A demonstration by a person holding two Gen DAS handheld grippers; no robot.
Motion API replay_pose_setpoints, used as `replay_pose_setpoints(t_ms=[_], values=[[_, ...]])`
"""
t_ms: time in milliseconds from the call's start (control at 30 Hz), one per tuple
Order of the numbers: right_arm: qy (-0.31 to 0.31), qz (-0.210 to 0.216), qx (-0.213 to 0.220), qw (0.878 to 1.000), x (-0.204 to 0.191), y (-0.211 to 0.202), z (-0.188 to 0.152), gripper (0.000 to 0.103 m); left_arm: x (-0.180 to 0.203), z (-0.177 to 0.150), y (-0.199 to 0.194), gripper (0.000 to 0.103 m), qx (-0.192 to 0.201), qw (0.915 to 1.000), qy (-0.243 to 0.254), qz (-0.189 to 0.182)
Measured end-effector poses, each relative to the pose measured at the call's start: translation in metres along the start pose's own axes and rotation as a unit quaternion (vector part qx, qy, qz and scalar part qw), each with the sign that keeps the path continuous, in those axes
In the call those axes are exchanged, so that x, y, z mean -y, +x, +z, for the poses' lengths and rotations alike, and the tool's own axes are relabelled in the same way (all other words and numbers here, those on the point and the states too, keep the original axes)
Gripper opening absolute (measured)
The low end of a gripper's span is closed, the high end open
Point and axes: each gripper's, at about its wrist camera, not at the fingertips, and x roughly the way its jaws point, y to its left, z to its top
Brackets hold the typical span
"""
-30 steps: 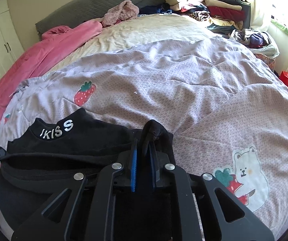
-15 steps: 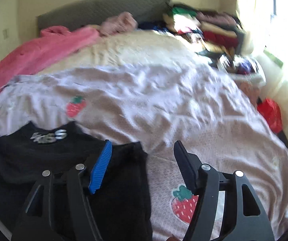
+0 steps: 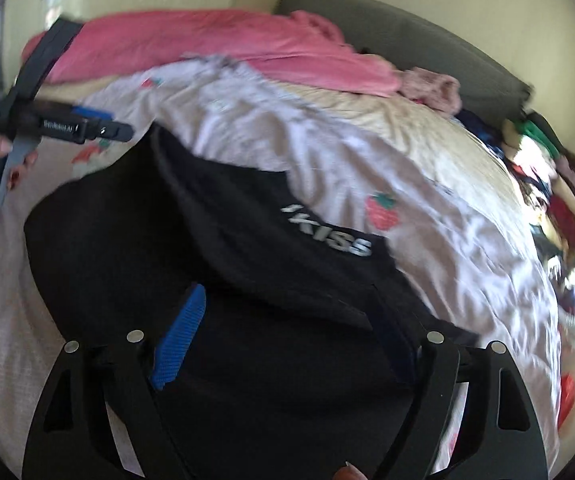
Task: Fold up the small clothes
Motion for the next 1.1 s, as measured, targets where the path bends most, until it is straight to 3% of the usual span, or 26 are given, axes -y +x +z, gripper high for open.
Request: replay_pose_setpoints(t_ms=[100,167,233,267,433,600,667,733,767,900,1000,1100], values=[[-0.050,-0.030,-0.018,0.998,-0.019,0.024,0.011,0.081,0.002,-0.004,0.006,0.074,-0.006,0.9997,-0.005,-0.021],[-0.061,-0.025,-0.023,0.998,-0.022,0.034,0.013,0.070,0.004,-0.005,0.009,0.074,-0.005,0.9993,-0.010,-0.035],[-0.060,-0.013,-0.036,0.998,-0.021,0.045,0.017,0.019,0.005,-0.005,0.011,0.074,-0.007,0.9994,-0.010,-0.032],[-0.056,-0.009,-0.042,0.998,-0.019,0.050,0.020,0.011,0.006,-0.004,0.012,0.074,-0.007,0.9993,-0.011,-0.034],[-0.042,-0.007,-0.034,0.999,-0.013,0.061,0.036,0.006,0.005,-0.005,0.016,0.076,-0.009,0.9986,-0.019,-0.048],[-0.031,-0.014,-0.031,0.999,0.000,0.075,0.049,0.006,0.004,-0.006,0.022,0.076,-0.014,0.9984,-0.026,-0.049],[-0.026,-0.021,-0.036,0.999,0.004,0.084,0.050,0.016,0.004,-0.005,0.024,0.076,-0.014,0.9980,-0.031,-0.054],[-0.021,-0.051,-0.048,0.997,0.008,0.095,0.049,0.046,0.003,-0.005,0.026,0.076,-0.013,0.9976,-0.037,-0.057],[-0.009,-0.060,-0.053,0.997,0.014,0.098,0.047,0.051,0.002,-0.005,0.026,0.076,-0.013,0.9974,-0.040,-0.058],[0.079,-0.068,-0.014,0.994,0.054,0.068,0.037,0.062,0.003,-0.007,0.031,0.076,-0.019,0.9970,-0.043,-0.061],[0.158,-0.100,0.028,0.982,0.098,0.031,0.013,0.066,0.004,-0.006,0.032,0.076,-0.017,0.9959,-0.052,-0.071],[0.244,-0.101,0.016,0.964,0.141,0.016,-0.018,0.066,0.003,-0.005,0.033,0.076,-0.013,0.9942,-0.064,-0.086]])
